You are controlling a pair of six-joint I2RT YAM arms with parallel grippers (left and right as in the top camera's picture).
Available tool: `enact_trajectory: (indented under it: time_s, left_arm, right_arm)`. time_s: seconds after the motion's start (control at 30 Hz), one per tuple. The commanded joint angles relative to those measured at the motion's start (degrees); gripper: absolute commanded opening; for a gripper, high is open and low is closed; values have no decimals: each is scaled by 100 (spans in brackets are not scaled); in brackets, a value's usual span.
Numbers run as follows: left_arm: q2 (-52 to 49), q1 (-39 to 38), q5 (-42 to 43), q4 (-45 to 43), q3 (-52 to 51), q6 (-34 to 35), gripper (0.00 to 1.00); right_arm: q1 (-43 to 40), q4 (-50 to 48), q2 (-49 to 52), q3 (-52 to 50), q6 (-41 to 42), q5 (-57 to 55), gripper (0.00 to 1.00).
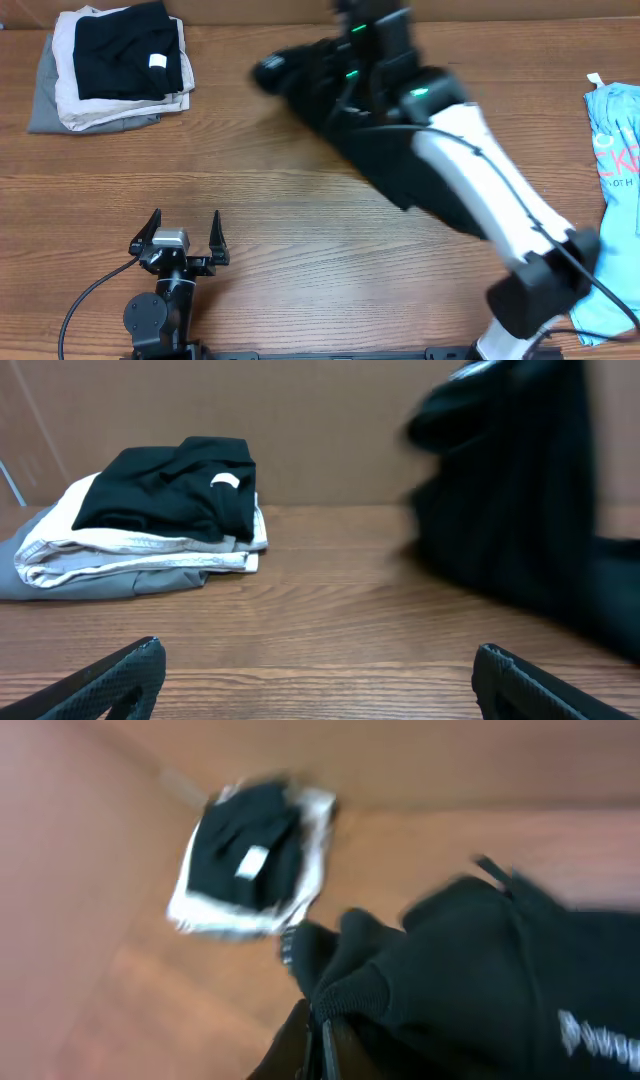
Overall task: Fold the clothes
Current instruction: 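Drag the black shirt with the right gripper to table center and release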
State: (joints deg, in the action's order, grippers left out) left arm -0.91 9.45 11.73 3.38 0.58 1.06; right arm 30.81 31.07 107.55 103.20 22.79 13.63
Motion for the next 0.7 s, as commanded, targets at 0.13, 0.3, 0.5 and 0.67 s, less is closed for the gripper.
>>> enact_trajectory:
  time_s: [0.13,0.3,0.5,0.67]
  left_arm:
    - [66,-7,-28,-17,-31,-109,100]
    - [66,-7,-28,-17,-31,-109,100]
    - [66,-7,-28,-17,-31,-109,100]
    - [66,-7,-28,-17,-31,-109,100]
  right_arm:
    - [411,37,498,120,127,48,43]
    - [-2,1104,188,369,105,-706,96]
    - [-1110,3412,-302,570,151,-2081,100]
    - [-2312,5239,-332,435,151,-2155,100]
